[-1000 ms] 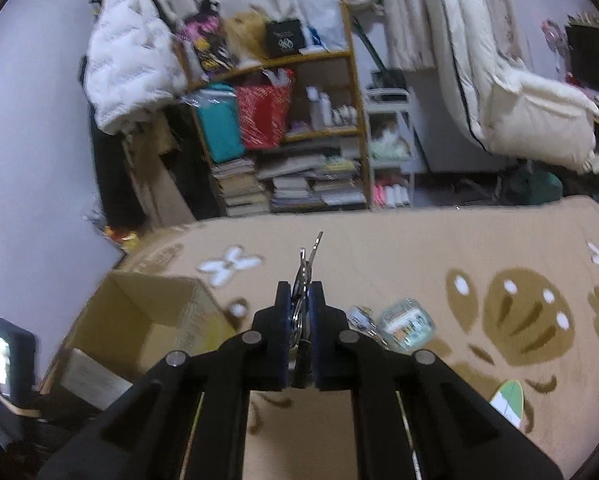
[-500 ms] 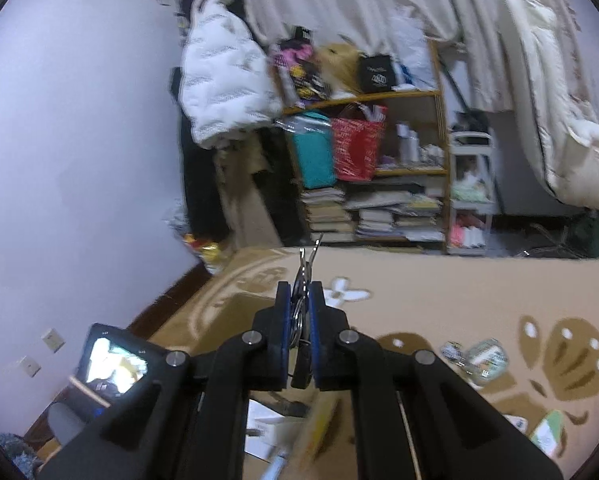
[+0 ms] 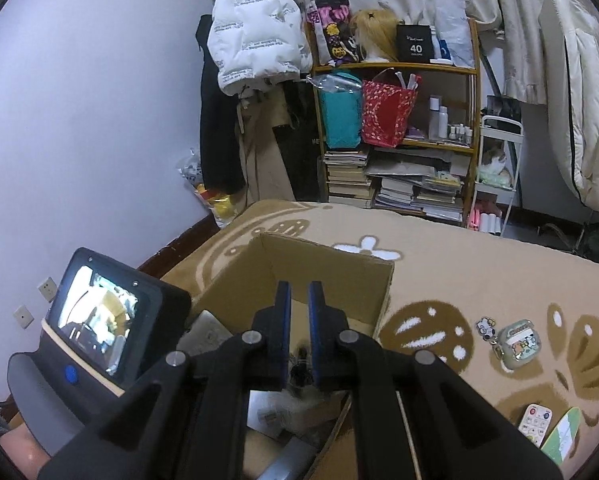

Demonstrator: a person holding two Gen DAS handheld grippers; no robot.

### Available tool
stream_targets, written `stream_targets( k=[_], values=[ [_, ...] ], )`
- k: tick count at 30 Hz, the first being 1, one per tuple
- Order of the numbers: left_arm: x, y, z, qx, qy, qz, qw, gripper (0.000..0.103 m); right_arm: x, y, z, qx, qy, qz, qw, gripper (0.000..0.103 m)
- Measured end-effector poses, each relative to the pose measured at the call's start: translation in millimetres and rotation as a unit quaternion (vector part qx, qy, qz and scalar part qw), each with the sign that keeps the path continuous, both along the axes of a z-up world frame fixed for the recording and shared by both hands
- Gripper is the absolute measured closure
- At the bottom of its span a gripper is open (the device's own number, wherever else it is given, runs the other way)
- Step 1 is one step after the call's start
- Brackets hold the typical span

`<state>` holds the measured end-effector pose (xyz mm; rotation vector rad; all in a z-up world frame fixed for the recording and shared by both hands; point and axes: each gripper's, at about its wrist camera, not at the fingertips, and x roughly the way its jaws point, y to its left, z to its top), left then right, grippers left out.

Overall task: Organize rigid objects
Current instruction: 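Carry the keys into the box and open the right tool, then grasp the clear cartoon charm case with the right tool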

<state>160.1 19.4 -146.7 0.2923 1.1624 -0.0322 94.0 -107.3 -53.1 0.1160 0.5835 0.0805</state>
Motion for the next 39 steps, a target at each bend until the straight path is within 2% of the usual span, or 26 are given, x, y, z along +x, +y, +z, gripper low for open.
stream_targets(
  k=[6, 9, 13, 14, 18, 20, 22, 27, 30, 39],
  values=[
    [1, 0, 0, 0.0, 0.0, 0.0, 1.0, 0.078, -4, -22, 5, 0.003, -0.011, -0.035, 0.999, 0.092],
    [1, 1, 0, -0.001, 0.001, 0.001, 1.0, 0.078, -2, -36, 3, -0.011, -0.007, -0.062, 0.998, 0.086],
    [1, 0, 0, -0.001, 0.001, 0.0, 1.0, 0.078, 2, -64, -2, -0.026, -0.001, -0.101, 0.995, 0.061],
    [1, 1, 0, -0.002, 0.001, 0.0, 1.0, 0.078, 3, -73, -4, -0.024, 0.0, -0.11, 0.994, 0.053],
    [2, 0, 1, -0.003, 0.001, 0.001, 1.0, 0.078, 6, -104, -15, -0.014, 0.017, -0.155, 0.988, 0.031],
    [2, -2, 0, 0.0, 0.001, 0.0, 1.0, 0.078, 5, -117, -21, -0.007, 0.02, -0.176, 0.984, 0.01],
    [1, -3, 0, 0.001, 0.0, -0.002, 1.0, 0.078, 6, -129, -26, -0.006, 0.022, -0.194, 0.981, 0.004],
    [2, 1, 2, -0.016, 0.005, 0.004, 0.9999, 0.077, 15, -155, -38, -0.035, 0.044, -0.221, 0.974, 0.003],
    [2, -2, 2, -0.01, 0.003, 0.001, 0.9999, 0.078, 20, -167, -44, -0.043, 0.053, -0.226, 0.972, 0.003],
    [3, -1, 4, -0.009, 0.003, 0.002, 1.0, 0.078, 26, -206, -95, 0.002, 0.108, -0.249, 0.962, 0.005]
  ],
)
